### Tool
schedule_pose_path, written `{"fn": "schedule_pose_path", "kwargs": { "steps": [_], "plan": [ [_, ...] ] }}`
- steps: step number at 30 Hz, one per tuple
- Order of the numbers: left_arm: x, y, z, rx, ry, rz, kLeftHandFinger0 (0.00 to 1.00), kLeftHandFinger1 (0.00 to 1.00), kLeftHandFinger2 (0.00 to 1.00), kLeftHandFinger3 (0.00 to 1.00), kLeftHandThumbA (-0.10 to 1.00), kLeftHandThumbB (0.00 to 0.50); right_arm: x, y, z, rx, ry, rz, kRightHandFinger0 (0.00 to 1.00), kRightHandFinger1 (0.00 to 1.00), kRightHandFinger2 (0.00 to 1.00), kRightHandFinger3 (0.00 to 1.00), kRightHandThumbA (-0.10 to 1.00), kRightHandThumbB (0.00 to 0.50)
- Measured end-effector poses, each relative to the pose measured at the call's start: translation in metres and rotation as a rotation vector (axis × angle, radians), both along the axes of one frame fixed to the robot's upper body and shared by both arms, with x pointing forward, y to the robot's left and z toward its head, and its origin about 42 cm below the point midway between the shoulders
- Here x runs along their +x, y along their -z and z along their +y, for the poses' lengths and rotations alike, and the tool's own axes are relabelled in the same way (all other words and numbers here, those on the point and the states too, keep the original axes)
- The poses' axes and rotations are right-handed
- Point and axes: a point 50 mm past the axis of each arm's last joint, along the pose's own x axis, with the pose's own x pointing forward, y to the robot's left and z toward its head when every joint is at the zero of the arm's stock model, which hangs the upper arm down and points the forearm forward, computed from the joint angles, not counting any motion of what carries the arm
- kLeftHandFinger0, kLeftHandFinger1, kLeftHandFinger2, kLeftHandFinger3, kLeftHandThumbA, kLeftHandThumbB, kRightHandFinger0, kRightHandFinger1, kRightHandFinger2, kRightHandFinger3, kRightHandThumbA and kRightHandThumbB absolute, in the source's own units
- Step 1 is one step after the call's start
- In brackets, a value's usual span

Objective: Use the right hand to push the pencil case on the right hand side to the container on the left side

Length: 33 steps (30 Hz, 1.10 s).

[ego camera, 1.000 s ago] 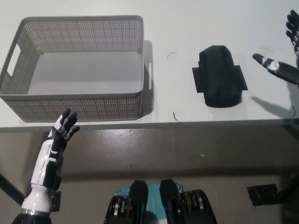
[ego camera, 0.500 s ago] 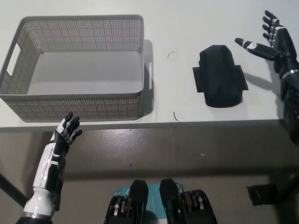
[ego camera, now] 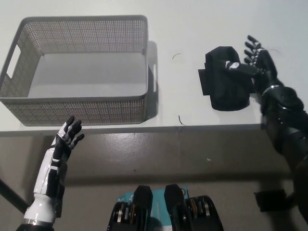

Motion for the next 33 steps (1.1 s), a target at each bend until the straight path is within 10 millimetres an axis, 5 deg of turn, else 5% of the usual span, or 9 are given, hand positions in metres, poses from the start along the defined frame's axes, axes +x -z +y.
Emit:
{"fn": "schedule_pose_path", "kwargs": {
  "steps": [7, 12, 20, 25, 33],
  "plan": [
    [0.000, -0.001, 0.002, -0.003, -0.006, -0.003, 1.00, 1.00, 1.00, 1.00, 1.00, 0.081, -0.005, 0.012, 0.026, 0.074, -0.022, 0.020, 1.00, 1.00, 1.00, 1.00, 1.00, 0.162],
    [0.000, -0.001, 0.003, -0.004, -0.008, -0.003, 1.00, 1.00, 1.00, 1.00, 1.00, 0.081, -0.006, 0.014, 0.042, 0.123, -0.035, 0.021, 1.00, 1.00, 1.00, 1.00, 1.00, 0.212],
    [0.000, -0.001, 0.003, -0.004, -0.008, -0.004, 1.00, 1.00, 1.00, 1.00, 1.00, 0.072, -0.009, 0.015, 0.072, 0.162, -0.079, 0.007, 1.00, 1.00, 1.00, 1.00, 1.00, 0.155],
    [0.000, -0.001, 0.003, -0.004, -0.008, -0.005, 1.00, 1.00, 1.00, 1.00, 1.00, 0.069, -0.014, 0.015, 0.105, 0.201, -0.128, 0.009, 1.00, 1.00, 1.00, 1.00, 1.00, 0.186],
    [0.000, -0.001, 0.003, -0.004, -0.009, -0.005, 1.00, 1.00, 1.00, 1.00, 1.00, 0.057, -0.021, 0.010, 0.147, 0.256, -0.180, 0.000, 1.00, 1.00, 1.00, 1.00, 1.00, 0.164]
  ]
}}
